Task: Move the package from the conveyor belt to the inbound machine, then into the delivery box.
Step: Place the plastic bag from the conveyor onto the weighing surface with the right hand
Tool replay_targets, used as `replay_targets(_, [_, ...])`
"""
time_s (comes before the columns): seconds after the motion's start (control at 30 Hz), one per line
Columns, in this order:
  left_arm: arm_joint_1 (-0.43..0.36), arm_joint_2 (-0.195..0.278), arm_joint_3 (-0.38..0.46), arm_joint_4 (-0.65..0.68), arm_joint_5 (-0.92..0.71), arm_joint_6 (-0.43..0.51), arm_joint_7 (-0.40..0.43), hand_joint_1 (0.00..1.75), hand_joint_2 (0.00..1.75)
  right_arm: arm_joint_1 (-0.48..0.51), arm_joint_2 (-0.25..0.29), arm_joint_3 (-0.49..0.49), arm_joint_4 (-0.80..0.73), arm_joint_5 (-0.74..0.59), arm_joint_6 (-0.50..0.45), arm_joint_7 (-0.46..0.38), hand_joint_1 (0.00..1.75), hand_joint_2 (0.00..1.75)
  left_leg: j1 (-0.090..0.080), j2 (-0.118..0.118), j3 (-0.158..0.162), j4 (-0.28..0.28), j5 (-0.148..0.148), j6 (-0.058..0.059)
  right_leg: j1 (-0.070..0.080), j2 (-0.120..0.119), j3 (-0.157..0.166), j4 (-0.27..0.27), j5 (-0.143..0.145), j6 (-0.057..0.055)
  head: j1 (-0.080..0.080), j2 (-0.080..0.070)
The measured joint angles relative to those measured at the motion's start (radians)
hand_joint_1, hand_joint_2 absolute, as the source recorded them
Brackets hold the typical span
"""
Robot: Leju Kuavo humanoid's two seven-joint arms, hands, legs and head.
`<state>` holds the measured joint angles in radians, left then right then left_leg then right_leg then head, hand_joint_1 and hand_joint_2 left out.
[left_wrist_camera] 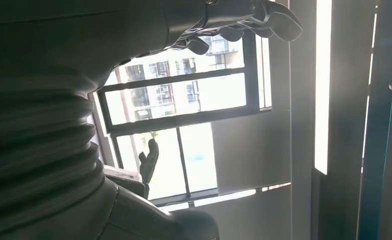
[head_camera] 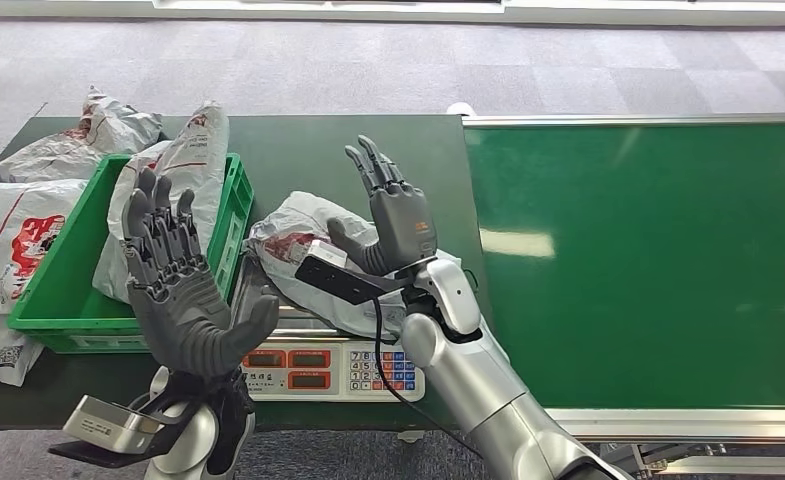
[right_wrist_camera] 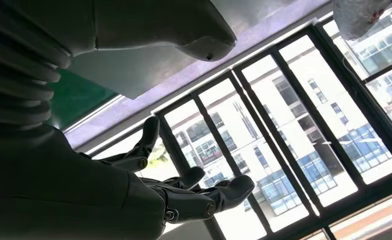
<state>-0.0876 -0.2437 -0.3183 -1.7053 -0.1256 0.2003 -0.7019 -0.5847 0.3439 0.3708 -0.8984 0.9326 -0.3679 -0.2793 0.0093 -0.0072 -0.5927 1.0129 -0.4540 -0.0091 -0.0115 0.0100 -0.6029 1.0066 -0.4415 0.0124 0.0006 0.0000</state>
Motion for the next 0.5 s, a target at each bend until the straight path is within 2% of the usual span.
replay_targets(0.2, [0.005, 0.004, -0.009, 0.0, -0.017, -0.005, 0.0, 0.0, 1.75, 0.005, -0.014, -0.005, 0.012, -0.062, 0.075, -0.013, 0.0, 0.0, 0.0, 0.0, 0.0, 0.0, 0.0, 0.0, 0.0, 0.0, 0.0, 0.0, 0.0, 0.0, 0.0, 0.0])
replay_targets(0.3, [0.007, 0.004, -0.011, 0.001, -0.026, -0.004, 0.0, 0.0, 1.75, 0.019, -0.021, -0.02, 0.002, -0.115, 0.051, -0.05, 0.0, 0.0, 0.0, 0.0, 0.0, 0.0, 0.0, 0.0, 0.0, 0.0, 0.0, 0.0, 0.0, 0.0, 0.0, 0.0])
replay_targets(0.43, [0.011, 0.005, -0.011, 0.003, -0.036, 0.002, 0.0, 0.0, 1.75, 0.054, -0.026, -0.058, -0.067, -0.185, -0.083, -0.141, 0.0, 1.75, 0.0, 0.0, 0.0, 0.0, 0.0, 0.0, 0.0, 0.0, -0.001, 0.0, 0.0, 0.0, 0.0, 0.0])
replay_targets(0.5, [0.015, 0.005, -0.011, 0.005, -0.038, 0.011, 0.001, 0.0, 1.75, 0.093, -0.026, -0.072, -0.152, -0.226, -0.202, -0.212, 0.0, 1.75, 0.0, 0.0, -0.001, 0.0, -0.001, 0.0, 0.0, 0.0, -0.001, 0.0, 0.0, 0.0, 0.0, 0.0])
